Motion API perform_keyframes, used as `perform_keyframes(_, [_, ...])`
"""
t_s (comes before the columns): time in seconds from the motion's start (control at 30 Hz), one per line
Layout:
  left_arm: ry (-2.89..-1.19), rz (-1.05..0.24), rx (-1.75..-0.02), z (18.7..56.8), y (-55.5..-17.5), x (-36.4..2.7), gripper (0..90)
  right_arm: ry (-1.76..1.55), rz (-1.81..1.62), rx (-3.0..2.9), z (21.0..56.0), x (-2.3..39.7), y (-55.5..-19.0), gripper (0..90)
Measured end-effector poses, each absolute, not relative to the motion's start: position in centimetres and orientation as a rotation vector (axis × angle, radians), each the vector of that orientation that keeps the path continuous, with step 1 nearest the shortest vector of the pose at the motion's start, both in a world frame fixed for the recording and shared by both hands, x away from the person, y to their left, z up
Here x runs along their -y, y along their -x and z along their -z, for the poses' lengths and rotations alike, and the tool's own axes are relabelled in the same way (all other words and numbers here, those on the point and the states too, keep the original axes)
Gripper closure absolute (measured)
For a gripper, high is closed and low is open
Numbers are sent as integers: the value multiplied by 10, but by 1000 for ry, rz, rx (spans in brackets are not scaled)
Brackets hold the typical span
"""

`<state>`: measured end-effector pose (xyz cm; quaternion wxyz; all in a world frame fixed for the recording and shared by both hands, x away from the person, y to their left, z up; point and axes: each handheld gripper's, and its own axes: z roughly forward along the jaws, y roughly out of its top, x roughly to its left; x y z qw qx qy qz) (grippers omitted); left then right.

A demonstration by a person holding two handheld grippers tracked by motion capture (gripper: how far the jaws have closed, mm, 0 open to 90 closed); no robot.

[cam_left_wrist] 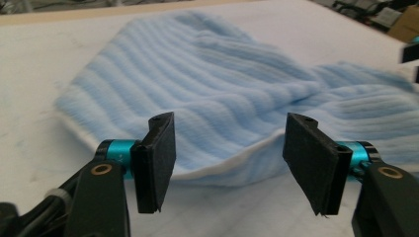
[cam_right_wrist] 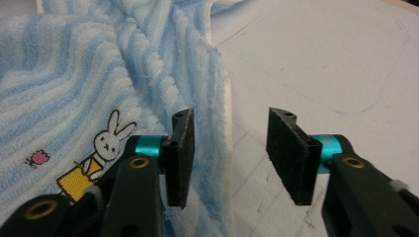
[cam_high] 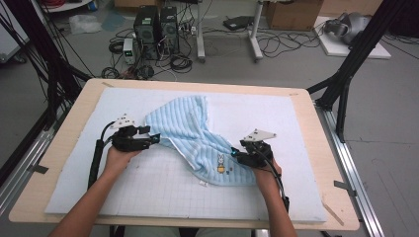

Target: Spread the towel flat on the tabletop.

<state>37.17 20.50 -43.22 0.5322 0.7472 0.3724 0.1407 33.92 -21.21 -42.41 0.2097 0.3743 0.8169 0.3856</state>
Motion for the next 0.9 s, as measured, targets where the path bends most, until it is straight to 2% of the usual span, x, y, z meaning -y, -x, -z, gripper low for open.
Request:
perform_keyframes(0.13, [-1811,-253,-815,431,-363,-181,412,-1042,-1066,-2276,426,211,-341,469])
perform_keyframes(0.43, [-1942,-96,-704,445,-353,-118,411,-1071,-1090,-2257,426,216,-341,454])
perform_keyframes(0.57, [-2029,-156,-708,450,-352,-97,409,-1070,-1088,-2263,427,216,-342,452])
perform_keyframes(0.63, [-2075,-233,-716,449,-352,-90,496,-1062,-1087,-2269,427,215,-341,453])
perform_keyframes(0.7, [-2110,-286,-738,448,-354,-88,774,-1060,-1086,-2274,428,214,-342,452])
perform_keyframes(0.73, [-2105,-294,-746,448,-356,-88,840,-1061,-1085,-2279,428,213,-342,452])
perform_keyframes(0.77, [-2091,-289,-759,448,-358,-90,887,-1061,-1082,-2282,428,213,-342,452])
perform_keyframes(0.9, [-2042,-292,-801,445,-363,-101,896,-1071,-1093,-2279,428,214,-342,452])
